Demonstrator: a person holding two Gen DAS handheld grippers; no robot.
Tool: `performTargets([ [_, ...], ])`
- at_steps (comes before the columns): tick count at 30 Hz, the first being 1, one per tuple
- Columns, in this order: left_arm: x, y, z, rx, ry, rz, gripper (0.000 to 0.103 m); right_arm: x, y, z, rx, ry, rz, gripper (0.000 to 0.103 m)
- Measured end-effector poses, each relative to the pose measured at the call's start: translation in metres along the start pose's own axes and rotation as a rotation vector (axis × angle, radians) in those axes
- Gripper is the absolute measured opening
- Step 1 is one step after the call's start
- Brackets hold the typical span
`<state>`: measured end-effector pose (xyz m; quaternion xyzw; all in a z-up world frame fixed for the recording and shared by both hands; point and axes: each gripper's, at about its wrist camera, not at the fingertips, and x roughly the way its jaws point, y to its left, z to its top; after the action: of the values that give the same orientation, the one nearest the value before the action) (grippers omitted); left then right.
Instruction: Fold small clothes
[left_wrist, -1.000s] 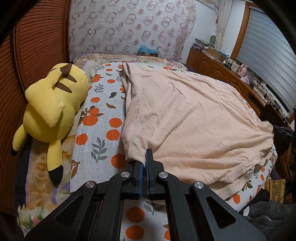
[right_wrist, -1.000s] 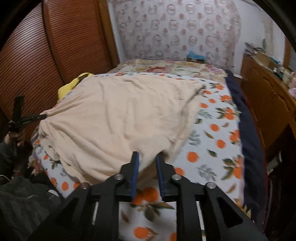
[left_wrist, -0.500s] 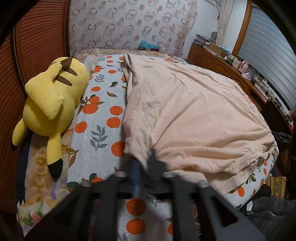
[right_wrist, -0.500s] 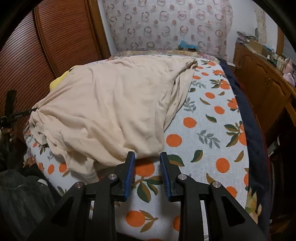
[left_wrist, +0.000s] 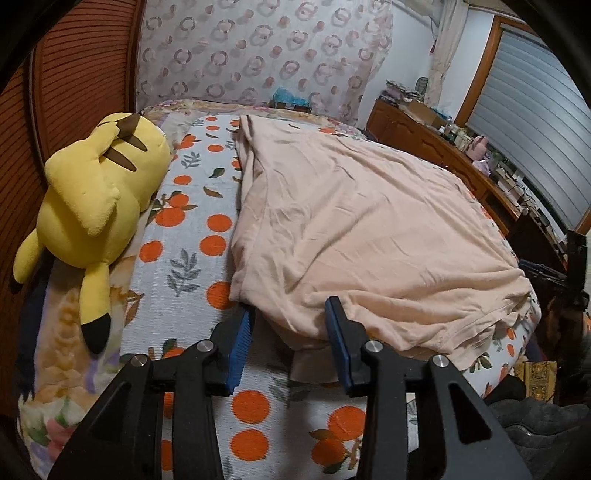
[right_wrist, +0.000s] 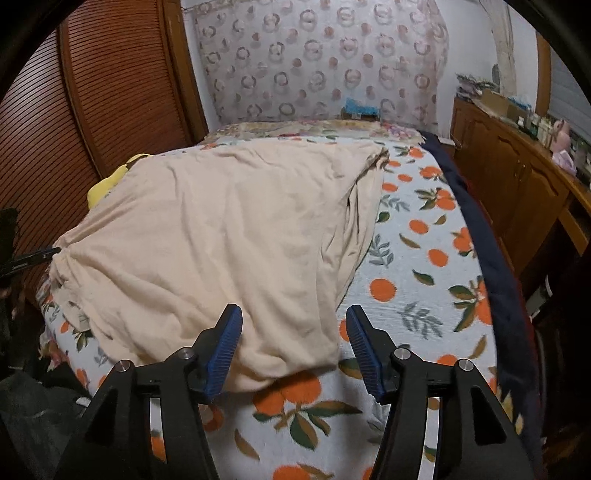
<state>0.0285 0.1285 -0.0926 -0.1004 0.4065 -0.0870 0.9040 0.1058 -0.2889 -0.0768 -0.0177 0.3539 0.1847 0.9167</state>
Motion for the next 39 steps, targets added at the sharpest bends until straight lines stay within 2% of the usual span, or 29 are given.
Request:
performTargets([
  [1, 0.001, -0.001, 0.000, 0.001, 0.001, -0.003, 0.058, 0.005, 0.000, 0.001, 0.004, 0.005, -0.003, 0.060],
  [3, 0.002, -0.001, -0.001, -0.002, 0.000, -0.015, 0.077, 0.017, -0.001, 0.003, 0.014, 0.017, -0.020, 0.060],
  [7, 0.005, -0.002, -0.004, -0.010, 0.004, 0.003, 0.078, 0.025, 0.001, 0.001, 0.028, 0.042, -0.030, 0.060],
  [14, 0.010, -0.005, -0.006, -0.018, 0.012, 0.015, 0.078, 0.020, 0.008, -0.003, 0.042, 0.013, -0.020, 0.061],
  [19, 0.011, -0.006, -0.006, -0.021, 0.005, 0.010, 0.076, 0.025, 0.021, -0.001, -0.004, 0.006, -0.005, 0.060],
  [20, 0.011, -0.006, -0.006, -0.021, 0.005, 0.010, 0.076, 0.026, 0.022, 0.000, -0.007, 0.003, -0.006, 0.057],
  [21, 0.011, -0.007, -0.007, -0.021, 0.003, 0.008, 0.071, 0.028, 0.023, 0.000, -0.021, -0.001, -0.012, 0.052],
  [23, 0.011, -0.008, -0.007, -0.016, -0.002, 0.007, 0.062, 0.030, 0.026, 0.000, -0.050, -0.003, -0.024, 0.024],
  [25, 0.013, -0.010, -0.006, -0.016, -0.001, -0.010, 0.042, 0.028, 0.023, 0.000, -0.039, -0.001, 0.015, 0.013],
  [26, 0.014, -0.009, -0.006, -0.019, 0.003, -0.021, 0.034, 0.028, 0.021, 0.000, -0.032, -0.002, 0.031, 0.012],
  [27, 0.016, -0.009, -0.006, -0.023, 0.013, -0.039, 0.016, 0.025, 0.019, 0.000, -0.030, -0.009, 0.038, 0.010],
  [28, 0.017, -0.009, -0.006, -0.028, 0.019, -0.051, 0.010, 0.022, 0.017, 0.000, -0.024, -0.021, 0.048, 0.010],
  [34, -0.011, -0.015, -0.001, -0.039, -0.056, -0.068, 0.008, -0.013, -0.004, 0.006, 0.015, -0.108, 0.079, 0.009],
  [39, -0.038, -0.029, 0.003, -0.011, -0.109, -0.078, 0.007, -0.036, -0.006, 0.005, -0.011, -0.126, 0.085, 0.009],
])
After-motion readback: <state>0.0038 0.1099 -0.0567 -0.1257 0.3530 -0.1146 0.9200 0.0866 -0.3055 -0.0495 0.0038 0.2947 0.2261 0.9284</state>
